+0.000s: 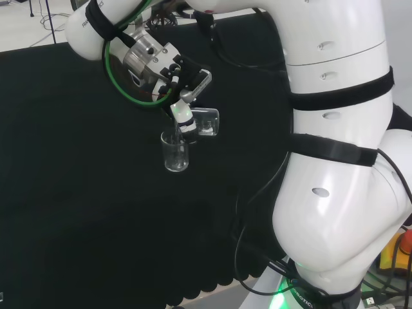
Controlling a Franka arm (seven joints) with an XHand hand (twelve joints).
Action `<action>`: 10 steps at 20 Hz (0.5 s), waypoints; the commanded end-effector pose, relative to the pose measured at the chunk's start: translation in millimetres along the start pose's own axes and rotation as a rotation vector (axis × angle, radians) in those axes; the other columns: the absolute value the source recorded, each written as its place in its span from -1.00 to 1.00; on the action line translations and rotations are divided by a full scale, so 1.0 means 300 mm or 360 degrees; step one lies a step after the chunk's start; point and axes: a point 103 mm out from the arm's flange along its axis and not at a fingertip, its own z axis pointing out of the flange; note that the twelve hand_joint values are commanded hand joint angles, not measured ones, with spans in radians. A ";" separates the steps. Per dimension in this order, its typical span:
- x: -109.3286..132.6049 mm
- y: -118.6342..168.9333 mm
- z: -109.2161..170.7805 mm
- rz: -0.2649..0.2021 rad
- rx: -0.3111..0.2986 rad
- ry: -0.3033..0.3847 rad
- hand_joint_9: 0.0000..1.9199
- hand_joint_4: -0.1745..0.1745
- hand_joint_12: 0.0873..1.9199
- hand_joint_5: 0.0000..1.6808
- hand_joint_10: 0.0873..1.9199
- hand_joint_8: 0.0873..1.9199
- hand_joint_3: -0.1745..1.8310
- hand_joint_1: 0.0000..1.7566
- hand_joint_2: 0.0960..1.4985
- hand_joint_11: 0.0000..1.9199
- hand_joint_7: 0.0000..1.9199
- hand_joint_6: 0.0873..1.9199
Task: Pour the water from the handheld beaker into the one on the table.
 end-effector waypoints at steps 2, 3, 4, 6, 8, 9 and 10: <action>-0.001 -0.001 0.002 0.0016 0.0035 -0.0007 0.74 -1.00 -0.49 0.74 -1.00 -0.64 -0.12 0.64 -0.37 0.54 0.46 -0.78; -0.001 -0.001 0.001 0.0016 0.0035 -0.0009 0.74 -1.00 -0.49 0.74 -1.00 -0.64 -0.12 0.64 -0.37 0.54 0.46 -0.78; 0.000 -0.002 0.000 0.0016 0.0039 -0.0010 0.74 -1.00 -0.49 0.74 -1.00 -0.64 -0.12 0.64 -0.37 0.54 0.46 -0.78; 0.002 -0.004 -0.002 0.0018 0.0039 -0.0014 0.75 -1.00 -0.49 0.74 -1.00 -0.64 -0.12 0.64 -0.37 0.54 0.46 -0.78; 0.003 -0.004 -0.002 0.0017 0.0043 -0.0013 0.75 -1.00 -0.49 0.74 -1.00 -0.64 -0.12 0.64 -0.37 0.54 0.47 -0.78; 0.003 -0.004 -0.002 0.0018 0.0045 -0.0015 0.75 -1.00 -0.49 0.74 -1.00 -0.64 -0.12 0.64 -0.37 0.54 0.47 -0.78; 0.007 -0.006 -0.006 0.0025 0.0049 -0.0022 0.75 -1.00 -0.49 0.74 -1.00 -0.64 -0.12 0.64 -0.37 0.54 0.47 -0.78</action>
